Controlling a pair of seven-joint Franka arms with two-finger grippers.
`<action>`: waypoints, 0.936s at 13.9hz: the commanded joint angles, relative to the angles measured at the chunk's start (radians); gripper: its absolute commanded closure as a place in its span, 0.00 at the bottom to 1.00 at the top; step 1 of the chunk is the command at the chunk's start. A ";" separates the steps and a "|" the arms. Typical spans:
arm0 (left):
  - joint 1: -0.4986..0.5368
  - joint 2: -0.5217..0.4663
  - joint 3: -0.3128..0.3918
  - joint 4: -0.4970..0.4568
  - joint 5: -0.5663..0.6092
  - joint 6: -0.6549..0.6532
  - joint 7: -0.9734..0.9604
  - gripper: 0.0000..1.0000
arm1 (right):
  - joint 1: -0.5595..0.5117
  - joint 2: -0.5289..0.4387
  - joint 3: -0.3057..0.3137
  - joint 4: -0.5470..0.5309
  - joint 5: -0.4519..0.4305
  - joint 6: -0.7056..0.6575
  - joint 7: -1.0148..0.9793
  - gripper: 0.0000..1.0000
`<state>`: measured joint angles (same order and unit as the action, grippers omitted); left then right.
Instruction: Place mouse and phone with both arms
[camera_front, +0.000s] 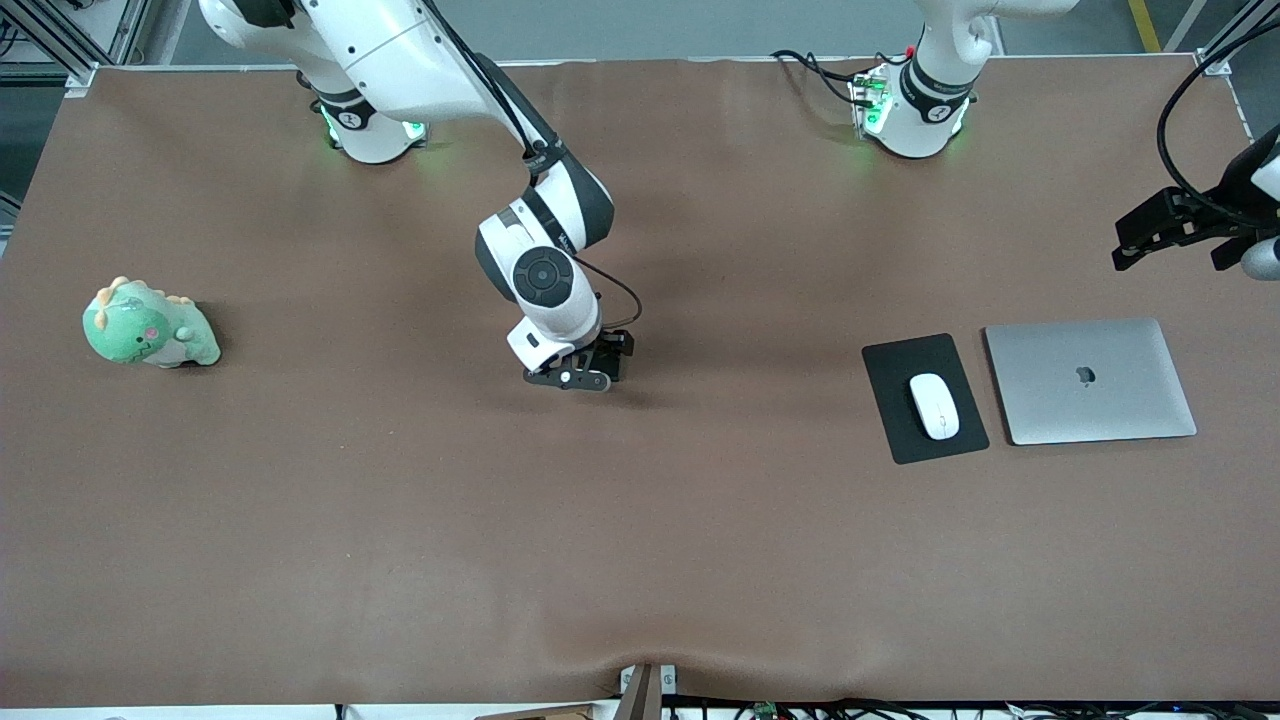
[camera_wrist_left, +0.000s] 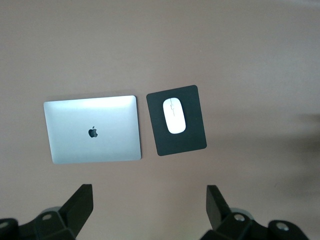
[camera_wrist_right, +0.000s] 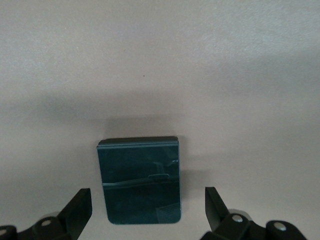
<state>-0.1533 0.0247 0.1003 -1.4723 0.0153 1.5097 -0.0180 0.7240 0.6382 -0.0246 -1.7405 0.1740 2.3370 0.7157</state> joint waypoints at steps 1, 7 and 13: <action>-0.014 -0.029 0.009 -0.034 -0.014 -0.003 0.012 0.00 | 0.009 0.027 0.003 0.002 0.018 0.048 0.018 0.00; -0.023 -0.026 0.007 -0.033 -0.005 -0.008 -0.007 0.00 | 0.020 0.050 0.003 0.001 0.015 0.093 0.018 0.00; -0.014 -0.023 0.009 -0.033 0.000 -0.009 -0.019 0.00 | 0.037 0.066 0.000 -0.001 0.006 0.104 0.016 0.00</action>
<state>-0.1639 0.0244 0.1012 -1.4850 0.0149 1.5084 -0.0235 0.7454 0.7010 -0.0182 -1.7406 0.1740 2.4308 0.7210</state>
